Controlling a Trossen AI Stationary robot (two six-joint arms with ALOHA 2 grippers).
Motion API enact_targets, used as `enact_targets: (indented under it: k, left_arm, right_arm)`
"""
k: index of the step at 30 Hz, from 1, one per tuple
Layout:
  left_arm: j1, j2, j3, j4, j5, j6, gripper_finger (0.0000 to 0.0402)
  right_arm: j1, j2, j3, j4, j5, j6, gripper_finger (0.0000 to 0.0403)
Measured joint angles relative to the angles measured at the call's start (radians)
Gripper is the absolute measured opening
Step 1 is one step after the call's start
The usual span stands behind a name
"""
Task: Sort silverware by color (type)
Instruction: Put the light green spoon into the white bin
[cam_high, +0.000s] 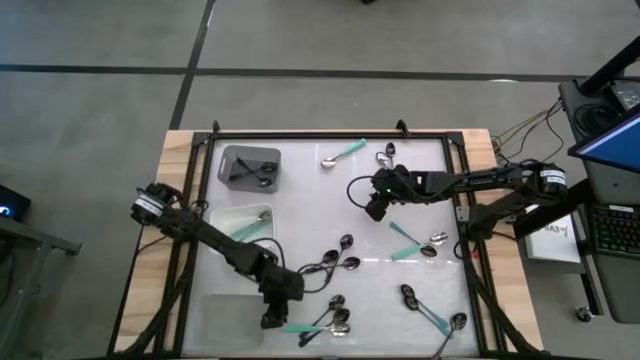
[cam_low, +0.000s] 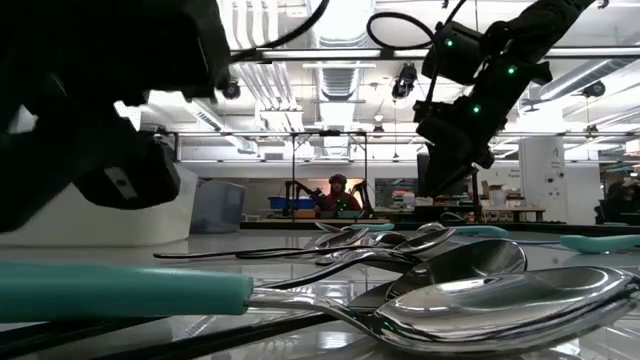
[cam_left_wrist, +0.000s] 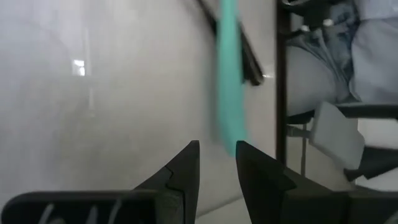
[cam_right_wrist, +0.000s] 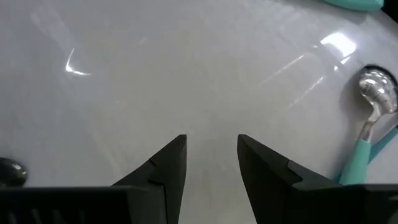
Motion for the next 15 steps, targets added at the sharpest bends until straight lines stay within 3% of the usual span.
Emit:
enact_targets:
  k: [8,15]
  left_arm:
    - [0.002,0.035,0.111,-0.008,-0.11,0.158,0.0087]
    - [0.0,0.167,0.249,-0.078,-0.098,0.154,0.0087]
  right_arm:
    - [0.009,0.0,0.0,0.001,0.0,-0.004,0.0134]
    - [0.009,0.0,0.0,0.001,0.0,-0.022,0.0134]
